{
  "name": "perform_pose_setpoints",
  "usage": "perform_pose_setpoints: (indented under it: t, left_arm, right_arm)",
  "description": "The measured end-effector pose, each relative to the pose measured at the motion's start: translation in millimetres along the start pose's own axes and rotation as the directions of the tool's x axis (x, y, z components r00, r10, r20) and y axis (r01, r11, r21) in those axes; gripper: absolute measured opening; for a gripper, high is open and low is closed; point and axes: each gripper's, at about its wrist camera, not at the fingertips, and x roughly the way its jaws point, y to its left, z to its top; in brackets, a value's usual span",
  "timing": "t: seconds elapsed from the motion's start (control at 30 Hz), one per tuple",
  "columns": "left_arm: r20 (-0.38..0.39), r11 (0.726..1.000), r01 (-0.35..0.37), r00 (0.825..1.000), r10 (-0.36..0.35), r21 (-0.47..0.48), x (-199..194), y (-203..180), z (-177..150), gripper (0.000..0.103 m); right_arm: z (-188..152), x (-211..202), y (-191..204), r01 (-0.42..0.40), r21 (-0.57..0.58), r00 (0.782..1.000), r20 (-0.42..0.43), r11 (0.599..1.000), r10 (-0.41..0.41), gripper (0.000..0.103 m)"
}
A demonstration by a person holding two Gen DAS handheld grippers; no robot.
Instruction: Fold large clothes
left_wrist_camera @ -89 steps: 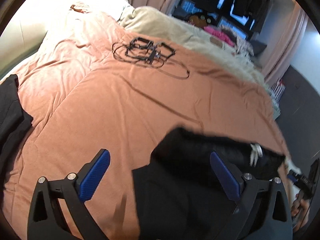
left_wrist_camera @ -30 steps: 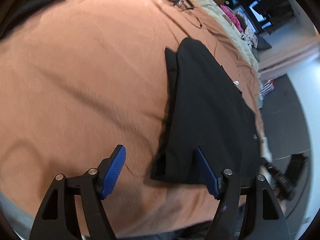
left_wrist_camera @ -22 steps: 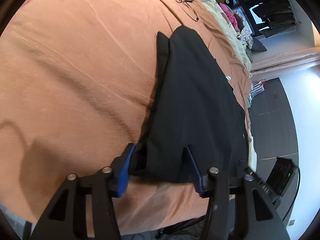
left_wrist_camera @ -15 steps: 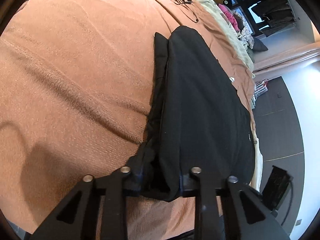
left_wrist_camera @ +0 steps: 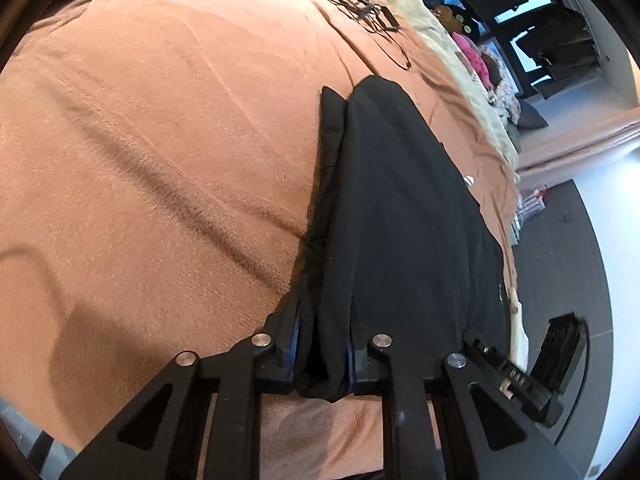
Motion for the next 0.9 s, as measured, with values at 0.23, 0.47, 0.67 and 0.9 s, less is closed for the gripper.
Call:
perform_pose_setpoints:
  t: [0.23,0.47,0.67,0.9]
  left_arm:
    - [0.039,0.998,-0.059,0.997,0.06,-0.03,1,-3,-8,0.018]
    - [0.033,0.996,-0.068,0.997,0.07,-0.061,5,-2,-6,0.018]
    - [0.012,0.995,-0.045,0.999,0.046,-0.09,9,5,-5,0.02]
    - [0.011,0.994,-0.038,0.999,0.04,-0.099,13,6,-5,0.02]
  right_arm:
    - [41,23,-7,0.033,-0.003,0.999,-0.009,0.999,-0.033,0.007]
    - [84,40,-21,0.079,-0.005,0.997,0.0,0.997,-0.079,0.002]
    - [113,52,-30,0.103,0.005,0.995,0.011,0.995,-0.103,0.0]
    - [143,66,-42,0.155,0.019,0.987,0.034,0.988,-0.156,0.0]
